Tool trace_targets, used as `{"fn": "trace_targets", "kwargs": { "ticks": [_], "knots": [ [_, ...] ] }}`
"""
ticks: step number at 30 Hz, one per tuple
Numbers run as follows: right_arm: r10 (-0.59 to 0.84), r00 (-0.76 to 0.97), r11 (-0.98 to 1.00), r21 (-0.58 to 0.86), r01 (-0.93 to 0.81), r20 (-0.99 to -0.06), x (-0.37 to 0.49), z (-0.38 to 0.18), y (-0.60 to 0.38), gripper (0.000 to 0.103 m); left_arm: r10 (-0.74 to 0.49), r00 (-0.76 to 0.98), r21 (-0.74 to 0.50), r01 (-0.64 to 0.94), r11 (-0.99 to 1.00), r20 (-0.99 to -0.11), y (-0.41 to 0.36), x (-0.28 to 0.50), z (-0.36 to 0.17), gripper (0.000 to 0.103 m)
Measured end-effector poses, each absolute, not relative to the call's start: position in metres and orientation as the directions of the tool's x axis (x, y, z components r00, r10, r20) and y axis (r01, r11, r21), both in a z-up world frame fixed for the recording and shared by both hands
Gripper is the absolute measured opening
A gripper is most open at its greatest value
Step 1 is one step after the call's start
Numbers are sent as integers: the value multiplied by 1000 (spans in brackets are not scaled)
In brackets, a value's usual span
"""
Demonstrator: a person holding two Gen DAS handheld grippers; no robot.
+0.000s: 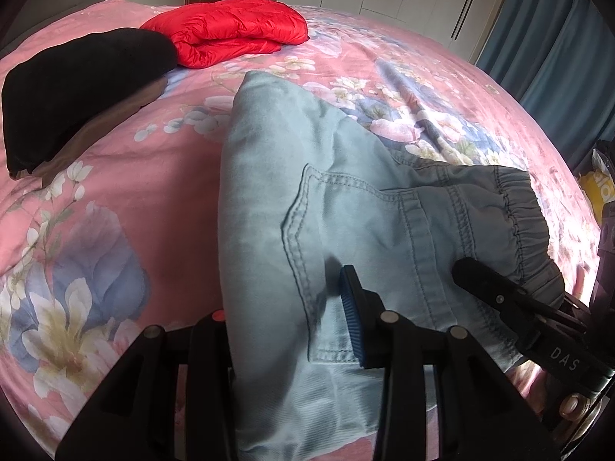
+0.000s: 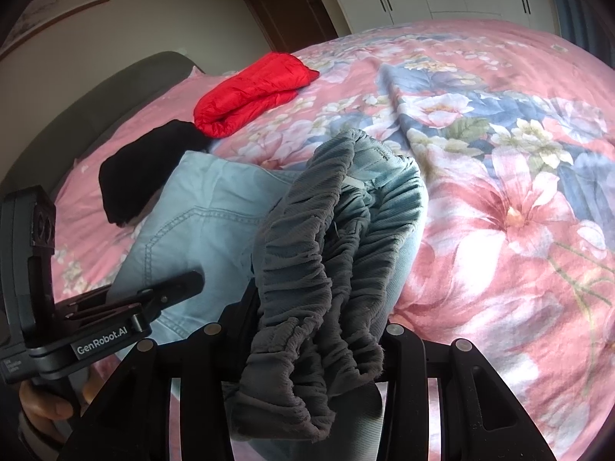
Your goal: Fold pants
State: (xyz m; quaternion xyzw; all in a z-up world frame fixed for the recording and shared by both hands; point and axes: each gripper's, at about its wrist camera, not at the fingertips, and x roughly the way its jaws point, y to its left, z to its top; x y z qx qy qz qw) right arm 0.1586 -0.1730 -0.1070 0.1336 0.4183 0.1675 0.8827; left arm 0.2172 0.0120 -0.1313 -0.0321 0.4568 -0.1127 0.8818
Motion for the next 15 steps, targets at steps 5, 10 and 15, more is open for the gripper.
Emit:
{"fn": "trace_targets", "kwargs": {
  "ticks": [5, 10, 15],
  "knots": [
    [404, 585, 909, 378, -174, -703, 160, -111, -176, 44, -229, 546, -167, 162, 973, -806, 15, 217, -133, 44],
    [391, 570, 916, 365, -166, -722, 160, -115, -174, 51, -206, 544, -157, 136, 978, -813, 20, 217, -135, 62],
    [373, 567, 925, 342, -165, -734, 159, -117, -173, 58, -189, 544, -143, 127, 982, -818, 24, 214, -138, 70]
  ]
}}
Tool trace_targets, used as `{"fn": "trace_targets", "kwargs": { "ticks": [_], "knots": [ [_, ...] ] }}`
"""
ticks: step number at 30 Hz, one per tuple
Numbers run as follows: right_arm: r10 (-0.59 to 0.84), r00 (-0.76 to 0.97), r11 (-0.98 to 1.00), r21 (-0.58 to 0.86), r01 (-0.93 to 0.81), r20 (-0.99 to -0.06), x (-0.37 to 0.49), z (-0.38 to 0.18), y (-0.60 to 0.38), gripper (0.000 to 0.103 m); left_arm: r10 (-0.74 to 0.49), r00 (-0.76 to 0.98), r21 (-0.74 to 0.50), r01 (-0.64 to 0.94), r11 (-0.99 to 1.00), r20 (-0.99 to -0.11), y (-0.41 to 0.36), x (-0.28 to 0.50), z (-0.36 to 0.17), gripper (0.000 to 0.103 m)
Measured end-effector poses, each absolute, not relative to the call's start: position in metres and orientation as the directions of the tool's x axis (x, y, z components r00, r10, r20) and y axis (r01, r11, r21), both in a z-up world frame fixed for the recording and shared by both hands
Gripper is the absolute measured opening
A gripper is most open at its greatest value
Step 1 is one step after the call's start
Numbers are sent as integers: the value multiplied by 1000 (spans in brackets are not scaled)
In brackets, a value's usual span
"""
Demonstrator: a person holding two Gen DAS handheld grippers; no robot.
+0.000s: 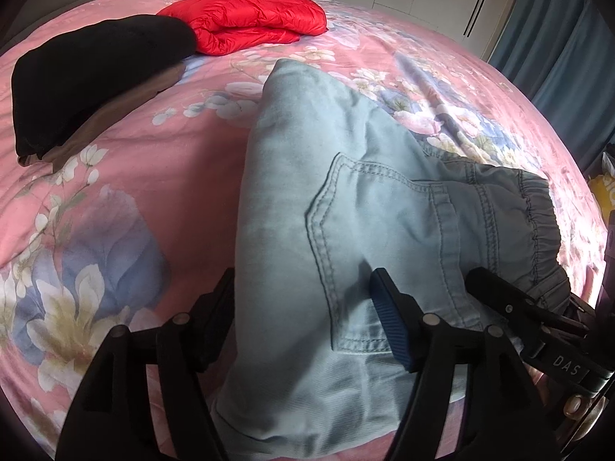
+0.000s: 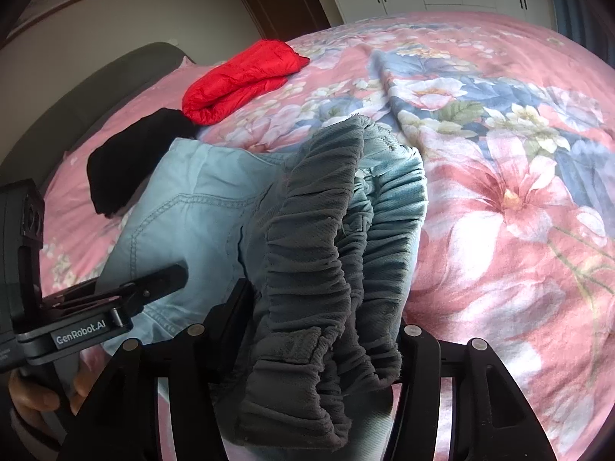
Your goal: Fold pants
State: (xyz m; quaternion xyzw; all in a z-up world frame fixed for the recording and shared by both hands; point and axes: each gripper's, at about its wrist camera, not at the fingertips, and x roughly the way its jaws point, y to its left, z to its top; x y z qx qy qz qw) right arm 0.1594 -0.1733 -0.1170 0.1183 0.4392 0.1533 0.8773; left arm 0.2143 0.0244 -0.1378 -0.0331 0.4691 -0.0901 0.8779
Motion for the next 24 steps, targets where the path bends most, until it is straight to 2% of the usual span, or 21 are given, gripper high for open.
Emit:
{"fn": "trace_targets", "kwargs": {
  "ticks": [3, 24],
  "knots": [
    [361, 564, 931, 324, -168, -743, 158, -119, -171, 62, -194, 541, -151, 124, 981, -818, 27, 212, -139, 71],
    [344, 570, 937, 313, -156, -746, 138, -117, -174, 65, -201, 532, -164, 116, 980, -823, 36, 184, -141, 75]
  ]
}}
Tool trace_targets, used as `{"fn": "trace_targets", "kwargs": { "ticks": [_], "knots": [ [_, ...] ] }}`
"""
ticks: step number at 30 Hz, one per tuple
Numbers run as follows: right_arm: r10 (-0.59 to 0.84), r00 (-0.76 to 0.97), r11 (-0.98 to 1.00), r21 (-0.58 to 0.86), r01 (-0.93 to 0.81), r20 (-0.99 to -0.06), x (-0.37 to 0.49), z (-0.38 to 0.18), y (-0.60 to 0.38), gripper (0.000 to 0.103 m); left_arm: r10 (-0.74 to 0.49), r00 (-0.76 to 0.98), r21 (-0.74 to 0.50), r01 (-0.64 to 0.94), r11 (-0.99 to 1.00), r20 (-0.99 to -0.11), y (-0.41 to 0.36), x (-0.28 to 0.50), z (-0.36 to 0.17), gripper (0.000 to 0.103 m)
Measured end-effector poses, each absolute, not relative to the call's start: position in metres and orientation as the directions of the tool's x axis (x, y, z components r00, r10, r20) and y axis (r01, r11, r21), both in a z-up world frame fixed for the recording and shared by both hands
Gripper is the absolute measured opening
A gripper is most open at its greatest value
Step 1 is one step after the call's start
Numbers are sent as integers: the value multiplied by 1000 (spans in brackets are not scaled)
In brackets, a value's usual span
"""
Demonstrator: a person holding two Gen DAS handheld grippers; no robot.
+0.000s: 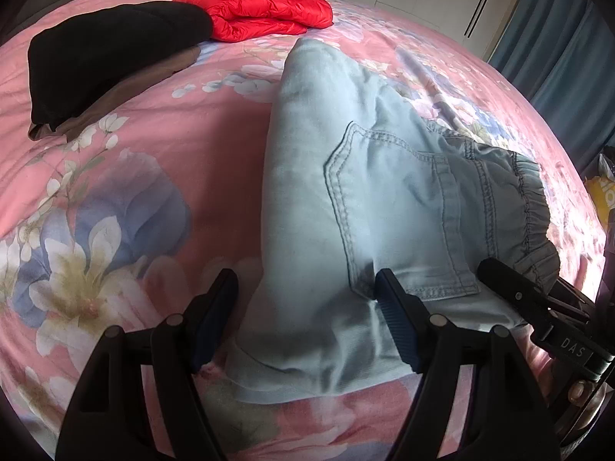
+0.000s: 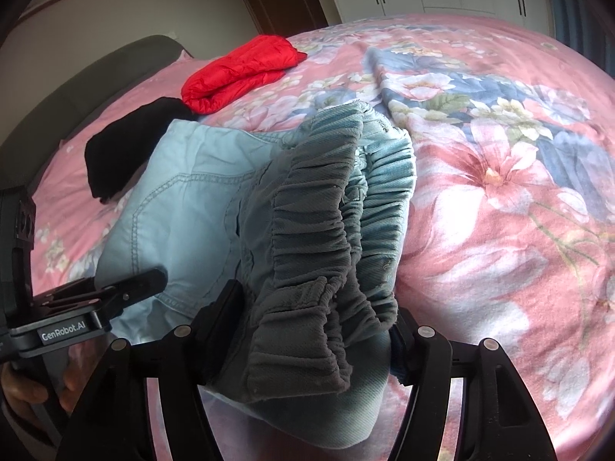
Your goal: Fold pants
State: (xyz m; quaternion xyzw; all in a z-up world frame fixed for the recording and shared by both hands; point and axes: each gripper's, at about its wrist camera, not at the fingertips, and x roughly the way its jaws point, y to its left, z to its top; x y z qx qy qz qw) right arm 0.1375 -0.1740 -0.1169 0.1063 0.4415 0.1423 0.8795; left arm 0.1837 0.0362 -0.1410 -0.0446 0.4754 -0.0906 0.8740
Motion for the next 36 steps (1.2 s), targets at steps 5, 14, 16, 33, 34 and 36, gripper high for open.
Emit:
{"fn": "trace_targets", "kwargs": {
  "ticks": [5, 14, 16, 33, 34, 36],
  "knots": [
    [344, 573, 936, 317, -150, -744, 131, -116, -176, 66, -209, 528, -168, 125, 978, -823, 39, 178, -143, 76],
    [326, 571, 944, 297, -147, -754, 129, -115, -173, 66, -206, 520, -165, 123, 978, -829, 40, 177, -145, 77],
    [320, 571, 946, 292, -144, -756, 128, -113, -173, 66, -205, 522, -163, 125, 979, -828, 41, 174, -145, 77],
    [322, 576, 943, 305, -130, -751, 113, -110, -175, 67, -209, 524, -169, 123, 978, -826, 43, 161, -144, 77],
    [323, 577, 943, 307, -129, -751, 112, -110, -175, 67, -209, 525, -170, 124, 978, -825, 43, 160, -144, 77],
    [325, 577, 942, 309, -128, -750, 110, -109, -176, 67, -212, 524, -173, 122, 977, -825, 43, 160, -144, 77]
  ]
}}
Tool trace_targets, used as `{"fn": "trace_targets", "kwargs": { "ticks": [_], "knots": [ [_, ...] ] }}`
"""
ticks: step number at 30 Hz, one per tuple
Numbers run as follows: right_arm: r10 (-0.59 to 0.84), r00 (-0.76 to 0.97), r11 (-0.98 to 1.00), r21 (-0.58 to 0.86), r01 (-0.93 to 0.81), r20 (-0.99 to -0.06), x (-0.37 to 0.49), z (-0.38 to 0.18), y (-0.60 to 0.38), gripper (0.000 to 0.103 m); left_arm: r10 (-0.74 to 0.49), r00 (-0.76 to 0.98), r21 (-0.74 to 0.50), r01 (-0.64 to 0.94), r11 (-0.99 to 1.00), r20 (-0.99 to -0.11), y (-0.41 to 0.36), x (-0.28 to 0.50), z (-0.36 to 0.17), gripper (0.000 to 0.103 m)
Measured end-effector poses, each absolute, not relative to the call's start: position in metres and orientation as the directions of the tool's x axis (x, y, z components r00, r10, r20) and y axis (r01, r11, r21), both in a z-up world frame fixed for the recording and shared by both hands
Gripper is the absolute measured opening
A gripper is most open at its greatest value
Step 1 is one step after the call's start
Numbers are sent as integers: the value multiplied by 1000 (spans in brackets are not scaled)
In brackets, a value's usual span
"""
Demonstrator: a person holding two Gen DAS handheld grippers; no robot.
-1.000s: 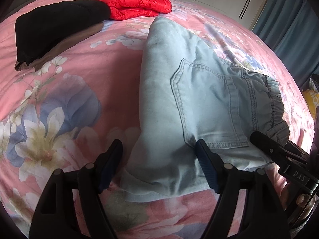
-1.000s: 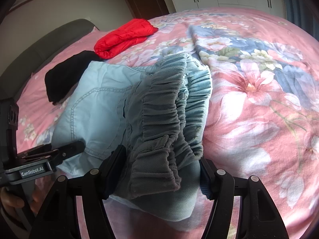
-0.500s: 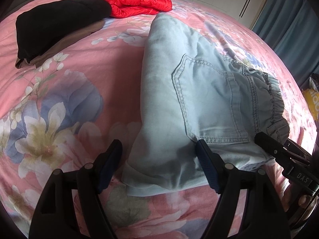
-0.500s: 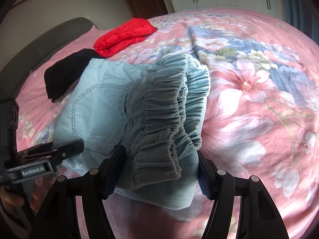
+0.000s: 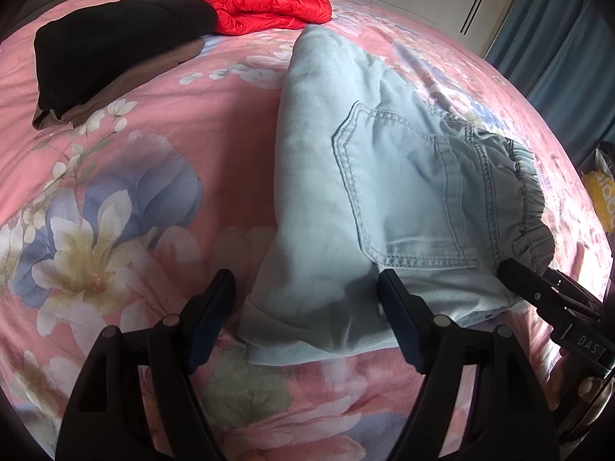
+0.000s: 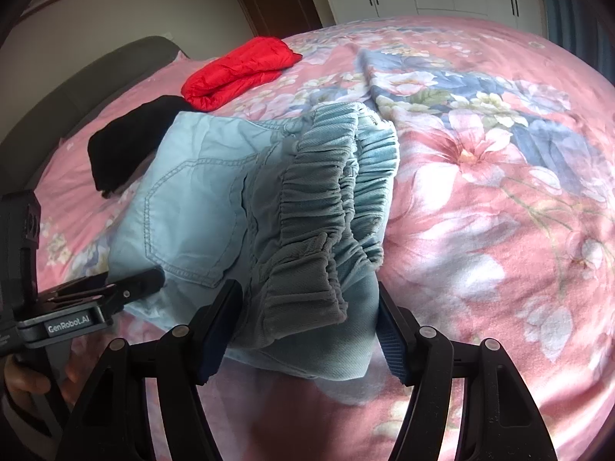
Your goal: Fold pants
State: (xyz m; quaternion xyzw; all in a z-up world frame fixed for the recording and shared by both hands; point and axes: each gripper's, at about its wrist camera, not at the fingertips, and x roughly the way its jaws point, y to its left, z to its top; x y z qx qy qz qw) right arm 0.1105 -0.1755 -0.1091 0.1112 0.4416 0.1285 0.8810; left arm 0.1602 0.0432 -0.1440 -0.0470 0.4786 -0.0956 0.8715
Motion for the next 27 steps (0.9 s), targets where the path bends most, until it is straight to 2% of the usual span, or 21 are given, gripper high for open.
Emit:
{"fn": "trace_targets", "kwargs": {
  "ticks": [27],
  "knots": [
    [320, 576, 942, 316, -112, -752, 101, -107, -179, 67, -207, 518, -173, 113, 978, -830, 43, 159, -144, 77]
  ]
}}
